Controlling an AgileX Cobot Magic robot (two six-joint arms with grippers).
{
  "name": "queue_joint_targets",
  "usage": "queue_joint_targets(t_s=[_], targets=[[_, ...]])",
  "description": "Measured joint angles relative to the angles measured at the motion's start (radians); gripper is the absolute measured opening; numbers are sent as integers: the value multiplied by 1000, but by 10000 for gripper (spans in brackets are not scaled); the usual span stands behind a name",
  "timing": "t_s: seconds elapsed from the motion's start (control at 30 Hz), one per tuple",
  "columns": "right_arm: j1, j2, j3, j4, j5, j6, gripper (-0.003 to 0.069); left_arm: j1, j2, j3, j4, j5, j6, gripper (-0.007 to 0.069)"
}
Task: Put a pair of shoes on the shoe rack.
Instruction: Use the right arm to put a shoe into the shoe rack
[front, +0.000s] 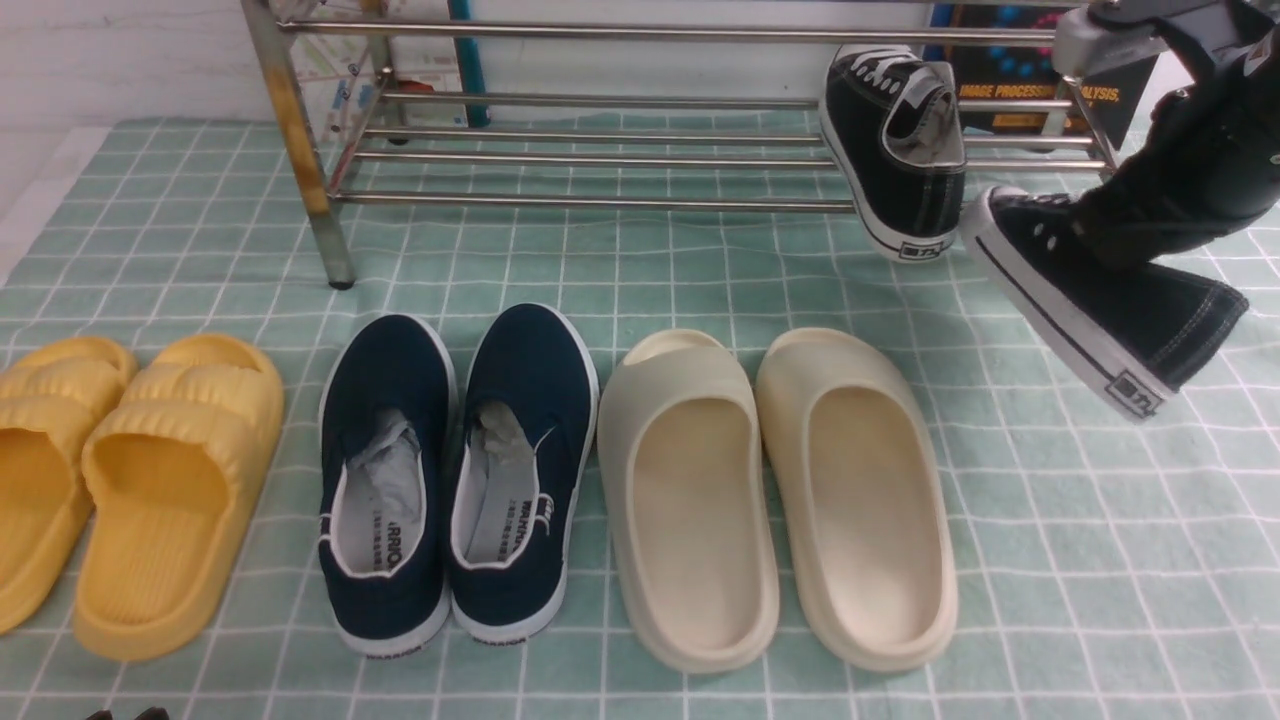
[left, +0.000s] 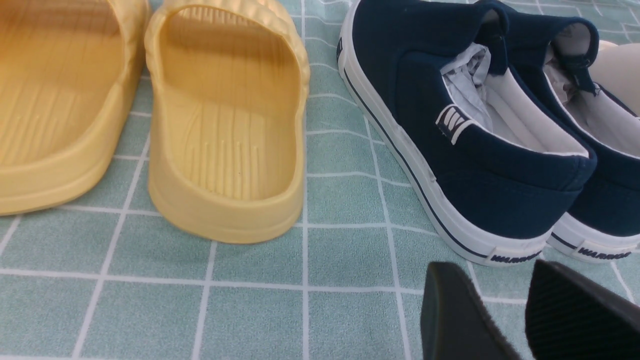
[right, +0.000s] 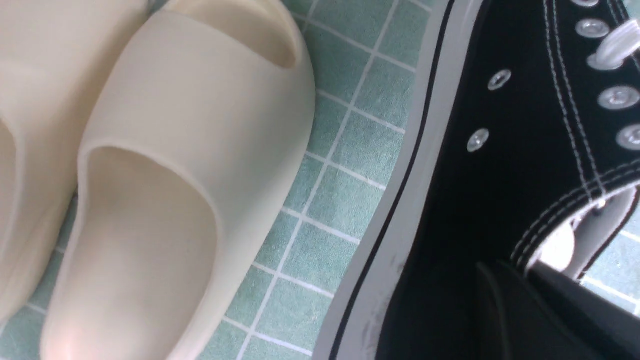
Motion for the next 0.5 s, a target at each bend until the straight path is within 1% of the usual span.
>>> queue_joint_targets(t_s=[0.03,0.1,0.2,0.23,0.27,0.3,0.33,0.4,0.5], targets=[[2,0,-3,-4,1,0,21,0,0,0,0,0,0,239],[23,-3,-14,-55,2,13,21,0,0,0,0,0,0,239],[27,-3,-21,-93,-7,47,22,0,0,0,0,0,0,239],[27,-3,-22,-126,-16,73,22,0,0,0,0,0,0,239],[27,-3,-22,-126,-16,76,22,0,0,0,0,0,0,239],[27,-3,-22,-157,-33,98,22,0,0,0,0,0,0,239],[27,-3,-22,-161,-36,101,22,0,0,0,0,0,0,239],[27,-2,-22,-203,-93,125,22,0,0,0,0,0,0,239],[28,-2,-24,-217,-148,132,22,0,0,0,0,0,0,239]])
